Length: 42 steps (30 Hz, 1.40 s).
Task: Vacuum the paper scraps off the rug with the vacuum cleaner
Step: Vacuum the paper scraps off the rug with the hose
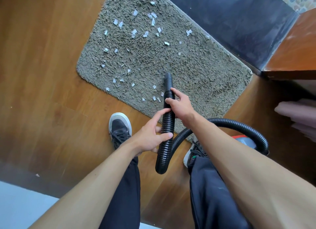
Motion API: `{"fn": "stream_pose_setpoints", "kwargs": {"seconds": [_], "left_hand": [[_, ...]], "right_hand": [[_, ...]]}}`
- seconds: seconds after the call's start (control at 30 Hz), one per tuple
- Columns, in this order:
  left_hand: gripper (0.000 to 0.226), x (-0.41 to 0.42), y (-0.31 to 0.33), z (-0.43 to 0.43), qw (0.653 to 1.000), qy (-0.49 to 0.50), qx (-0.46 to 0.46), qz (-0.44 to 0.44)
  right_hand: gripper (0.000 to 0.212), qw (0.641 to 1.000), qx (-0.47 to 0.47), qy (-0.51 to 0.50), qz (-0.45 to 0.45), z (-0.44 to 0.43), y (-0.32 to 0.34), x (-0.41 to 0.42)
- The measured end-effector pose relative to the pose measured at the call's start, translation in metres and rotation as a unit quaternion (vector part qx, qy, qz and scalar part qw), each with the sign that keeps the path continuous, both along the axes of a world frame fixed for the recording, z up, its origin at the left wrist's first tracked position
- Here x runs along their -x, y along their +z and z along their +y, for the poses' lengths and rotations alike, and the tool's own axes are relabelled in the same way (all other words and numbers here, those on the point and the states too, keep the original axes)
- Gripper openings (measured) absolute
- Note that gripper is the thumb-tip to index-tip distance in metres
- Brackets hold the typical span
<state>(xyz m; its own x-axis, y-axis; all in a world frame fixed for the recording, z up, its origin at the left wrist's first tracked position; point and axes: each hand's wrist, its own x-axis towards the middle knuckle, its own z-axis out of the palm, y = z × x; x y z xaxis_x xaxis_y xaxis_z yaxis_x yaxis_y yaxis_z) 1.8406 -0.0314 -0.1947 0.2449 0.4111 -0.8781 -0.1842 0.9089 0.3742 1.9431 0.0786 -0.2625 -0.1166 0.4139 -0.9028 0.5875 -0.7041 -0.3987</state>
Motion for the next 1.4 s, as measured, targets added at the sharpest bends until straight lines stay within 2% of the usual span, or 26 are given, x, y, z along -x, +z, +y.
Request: {"fn": "stream_pose_setpoints", "kwargs": {"seconds": [0.33,0.6,0.77,0.9,1.13,1.27,1.4], "left_hand": [[0.072,-0.031,0.007,-0.026,0.999,-0.040,0.010,-0.026],[0.071,-0.025,0.008,-0.061,0.999,0.027,0.024,-0.007],[0.071,-0.019,0.010,-0.075,0.998,0.053,0.030,-0.004],[0.071,-0.025,0.012,-0.075,0.998,0.052,0.031,-0.011],[0.073,-0.039,0.012,-0.068,0.999,0.020,0.026,-0.030],[0.072,-0.032,0.011,-0.073,0.999,0.032,0.024,-0.030],[0.072,-0.017,0.012,-0.084,0.998,0.049,0.025,-0.025]], "right_hand": [[0.056,0.998,0.052,-0.039,-0.010,-0.031,0.012,-0.042],[0.061,0.997,0.074,0.015,0.008,-0.053,0.008,-0.020],[0.057,0.995,0.069,0.062,0.020,-0.061,0.013,-0.006],[0.053,0.997,0.063,0.052,0.014,-0.065,0.015,-0.016],[0.057,0.996,0.081,0.020,-0.015,-0.063,0.014,-0.036],[0.057,0.996,0.085,0.034,-0.018,-0.063,0.015,-0.025],[0.047,0.995,0.077,0.069,-0.008,-0.069,0.017,-0.006]]}}
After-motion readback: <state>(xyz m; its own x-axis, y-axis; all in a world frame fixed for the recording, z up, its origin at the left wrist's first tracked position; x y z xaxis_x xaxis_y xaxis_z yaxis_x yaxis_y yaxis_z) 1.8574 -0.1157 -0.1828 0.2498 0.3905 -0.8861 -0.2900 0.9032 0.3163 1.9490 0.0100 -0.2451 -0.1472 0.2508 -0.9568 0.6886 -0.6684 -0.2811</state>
